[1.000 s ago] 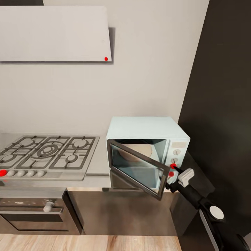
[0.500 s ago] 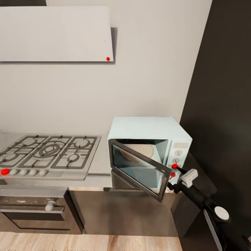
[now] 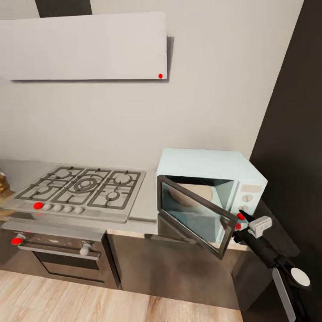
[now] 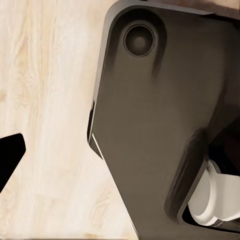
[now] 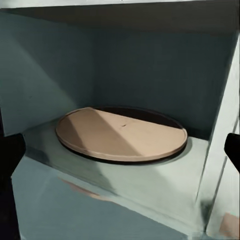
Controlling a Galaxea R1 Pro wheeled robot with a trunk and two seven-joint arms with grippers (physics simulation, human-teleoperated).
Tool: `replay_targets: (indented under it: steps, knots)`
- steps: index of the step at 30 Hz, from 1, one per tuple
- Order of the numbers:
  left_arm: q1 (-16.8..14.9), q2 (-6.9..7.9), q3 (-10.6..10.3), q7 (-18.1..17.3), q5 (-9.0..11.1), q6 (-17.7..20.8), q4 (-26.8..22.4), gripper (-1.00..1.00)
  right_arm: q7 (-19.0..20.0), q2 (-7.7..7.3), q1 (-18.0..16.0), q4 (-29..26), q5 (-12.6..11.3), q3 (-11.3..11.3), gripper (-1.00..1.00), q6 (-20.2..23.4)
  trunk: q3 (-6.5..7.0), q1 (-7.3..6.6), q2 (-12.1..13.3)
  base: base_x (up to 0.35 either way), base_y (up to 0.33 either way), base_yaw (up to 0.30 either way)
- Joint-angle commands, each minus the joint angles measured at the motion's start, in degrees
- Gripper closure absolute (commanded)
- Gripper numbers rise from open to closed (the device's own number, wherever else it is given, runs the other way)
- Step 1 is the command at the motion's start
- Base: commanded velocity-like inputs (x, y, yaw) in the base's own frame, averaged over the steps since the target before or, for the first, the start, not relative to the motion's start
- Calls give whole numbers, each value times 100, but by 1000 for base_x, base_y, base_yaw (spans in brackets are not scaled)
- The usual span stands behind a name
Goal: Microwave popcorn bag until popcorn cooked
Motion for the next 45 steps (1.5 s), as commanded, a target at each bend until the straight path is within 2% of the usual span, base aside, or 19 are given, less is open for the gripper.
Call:
replay_targets:
  steps: [1,15,20,29,34,40,43,45]
  knots:
    - [-3,0,16,0,4,-5,1,-100,47,1,-3,3,-47,-6,-100,8,-7,-1,-6,-225,0,237]
    - [-3,-12,23,-1,4,-7,1,-100,17,5,-3,3,-48,-7,-100,11,-7,-1,-6,-173,-2,238]
    - [-3,-16,24,0,4,-7,1,-100,-566,39,-3,4,-48,8,-100,6,-7,-1,-6,-12,0,243]
    - [-3,-17,24,1,4,-4,1,-100,-713,41,-3,3,-48,13,-100,5,-7,-1,-6,-213,-9,244]
    - [-3,-17,24,1,4,-7,1,-100,-1072,41,-4,5,-48,25,-100,6,-7,-1,-6,-291,0,244]
    - [-3,-17,24,0,4,-8,1,-100,-1263,42,-3,8,-48,29,-100,4,-7,-1,-6,-195,0,245]
    - [-3,-17,24,1,4,-7,1,-100,-1564,49,-3,11,-48,149,-100,-2,-7,-1,-6,-31,0,247]
    - [-3,-17,24,1,4,-7,1,-100,-1998,49,-3,11,-48,408,-100,-3,-7,-1,-6,-4,0,247]
